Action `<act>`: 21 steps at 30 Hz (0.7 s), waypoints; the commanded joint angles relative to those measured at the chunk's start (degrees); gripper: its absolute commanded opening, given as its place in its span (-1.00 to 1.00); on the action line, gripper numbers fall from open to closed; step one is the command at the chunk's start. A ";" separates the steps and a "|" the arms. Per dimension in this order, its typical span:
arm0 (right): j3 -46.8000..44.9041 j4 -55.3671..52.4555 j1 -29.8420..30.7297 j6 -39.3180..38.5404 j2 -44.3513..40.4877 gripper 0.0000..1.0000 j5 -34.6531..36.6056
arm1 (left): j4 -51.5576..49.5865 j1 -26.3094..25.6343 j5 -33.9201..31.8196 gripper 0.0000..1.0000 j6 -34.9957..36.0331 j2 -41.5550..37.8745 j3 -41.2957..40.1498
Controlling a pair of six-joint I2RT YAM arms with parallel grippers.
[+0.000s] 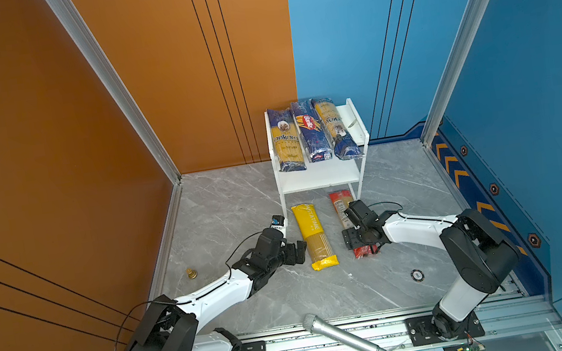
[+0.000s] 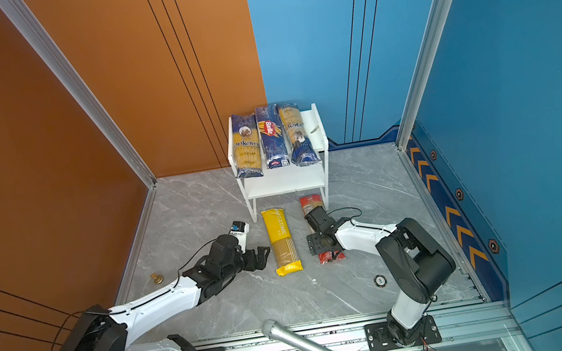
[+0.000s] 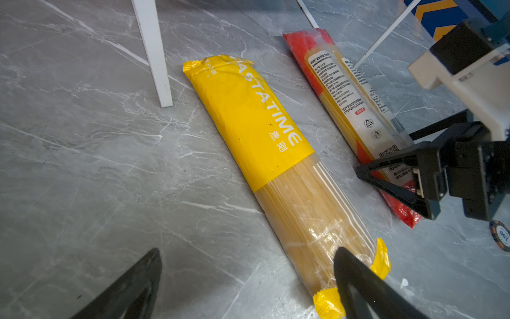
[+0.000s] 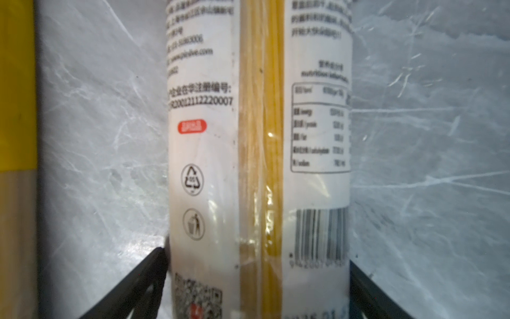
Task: Arrange pasta packages on shelves
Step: Pick up the pasta bag from the center of the table.
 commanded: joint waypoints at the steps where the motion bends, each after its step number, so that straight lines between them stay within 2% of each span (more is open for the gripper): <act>1: -3.00 -5.50 0.56 0.09 2.29 0.66 0.95 | 0.42 -0.32 0.81 0.96 0.18 -0.35 -0.06; 15: -2.83 -5.48 0.03 -0.26 2.03 0.09 -1.13 | 0.41 -0.63 0.55 0.96 0.09 0.26 0.34; 21: -2.91 -6.11 -0.32 -0.18 0.56 -0.06 -1.40 | 0.32 -0.67 0.38 0.96 0.27 0.36 0.36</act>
